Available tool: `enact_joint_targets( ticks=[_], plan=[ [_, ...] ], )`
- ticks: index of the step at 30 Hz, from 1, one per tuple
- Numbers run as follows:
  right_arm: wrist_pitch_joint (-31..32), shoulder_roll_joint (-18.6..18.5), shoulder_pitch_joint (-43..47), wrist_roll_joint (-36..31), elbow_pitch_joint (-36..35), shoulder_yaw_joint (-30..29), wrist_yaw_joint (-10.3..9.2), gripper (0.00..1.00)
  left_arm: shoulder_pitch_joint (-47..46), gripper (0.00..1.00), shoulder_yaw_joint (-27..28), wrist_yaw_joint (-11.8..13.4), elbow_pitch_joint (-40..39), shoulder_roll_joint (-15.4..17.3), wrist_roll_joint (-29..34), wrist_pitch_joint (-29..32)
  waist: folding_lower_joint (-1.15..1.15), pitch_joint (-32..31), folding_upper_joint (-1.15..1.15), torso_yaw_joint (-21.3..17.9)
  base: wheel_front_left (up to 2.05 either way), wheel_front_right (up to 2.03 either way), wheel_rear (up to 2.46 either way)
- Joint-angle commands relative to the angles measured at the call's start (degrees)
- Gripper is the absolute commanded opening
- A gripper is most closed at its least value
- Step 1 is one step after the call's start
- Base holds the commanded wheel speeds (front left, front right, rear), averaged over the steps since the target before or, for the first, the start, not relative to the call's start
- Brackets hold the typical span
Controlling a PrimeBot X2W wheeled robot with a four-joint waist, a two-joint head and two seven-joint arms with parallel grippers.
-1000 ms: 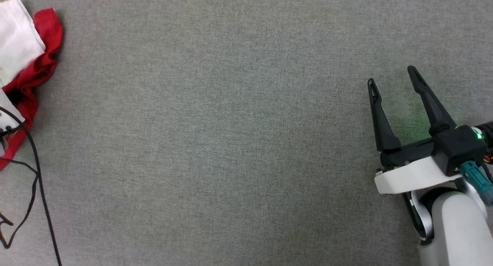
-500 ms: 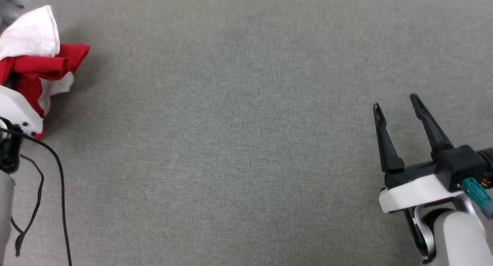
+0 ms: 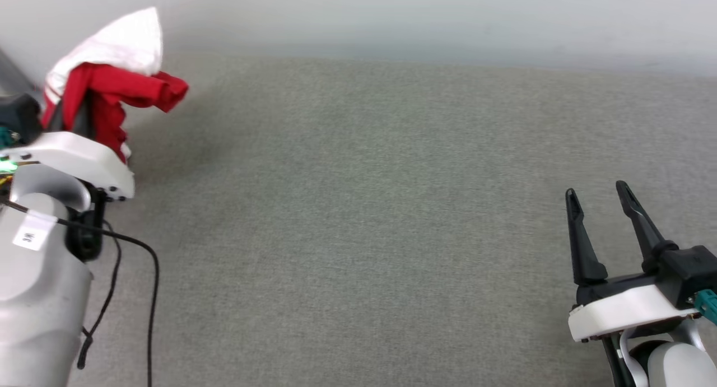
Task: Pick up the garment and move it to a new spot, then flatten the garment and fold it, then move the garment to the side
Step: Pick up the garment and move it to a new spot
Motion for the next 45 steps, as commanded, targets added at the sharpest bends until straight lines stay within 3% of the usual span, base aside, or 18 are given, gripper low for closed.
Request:
enact_joint_targets(
  ticks=[1,8,15,23,31,37,38,39,40,45],
  plan=[
    [0.1,0.1,0.7,0.4,-0.1,-0.2,-0.04,1.00,1.0,0.00,-0.5,-0.2,-1.3,-0.9,0.4,-0.5,0.01,-1.1,0.00,-1.6,0.00,0.00,0.00],
    [0.3,0.1,1.6,1.5,-0.4,-1.2,-0.04,1.00,3.7,0.00,-4.9,-0.5,-9.2,-5.2,0.8,2.7,0.01,-1.8,0.00,-6.1,0.00,0.00,0.00],
    [-0.5,0.1,1.8,4.2,0.6,-0.8,-0.04,1.00,8.0,0.00,-11.8,-3.4,-16.5,-9.5,0.5,9.4,0.01,-1.6,0.00,-12.3,0.00,0.00,0.00],
    [-1.7,0.1,1.8,6.5,1.9,-0.8,-0.04,1.00,13.6,0.00,-22.7,-6.1,-19.6,-14.5,2.5,14.2,0.01,0.6,0.00,-17.8,0.00,0.00,0.00],
    [-2.8,0.1,0.6,7.6,3.0,-0.9,-0.04,1.00,17.4,0.00,-33.6,-8.0,-18.9,-16.4,4.0,18.0,0.01,3.4,0.00,-18.8,0.00,0.00,0.00],
    [-3.4,0.1,0.3,8.0,3.9,-0.7,-0.04,1.00,18.0,0.00,-37.5,-8.3,-17.9,-16.7,3.5,18.1,0.01,3.9,0.00,-17.7,0.00,0.00,0.00],
    [-3.4,0.1,0.1,7.9,4.2,-0.7,-0.04,1.00,18.0,0.13,-38.1,-8.3,-17.8,-16.9,3.4,17.6,0.01,3.7,0.00,-17.3,0.00,0.00,0.00],
    [-3.4,0.1,0.2,7.7,4.3,-0.8,-0.04,1.00,17.9,0.44,-38.4,-8.4,-17.9,-17.1,3.5,16.9,0.01,3.5,0.00,-16.9,0.00,0.00,0.00],
    [-3.3,0.1,0.2,7.5,4.5,-0.7,-0.04,1.00,17.9,1.00,-38.4,-8.4,-17.9,-17.2,3.4,16.1,0.01,3.1,0.00,-16.6,0.00,0.00,0.00],
    [-2.4,0.1,1.3,6.6,4.4,-1.2,-0.04,1.00,18.7,1.00,-37.1,-7.1,-19.2,-18.0,3.6,10.0,0.01,0.5,0.00,-14.5,0.00,0.00,0.00]
  ],
)
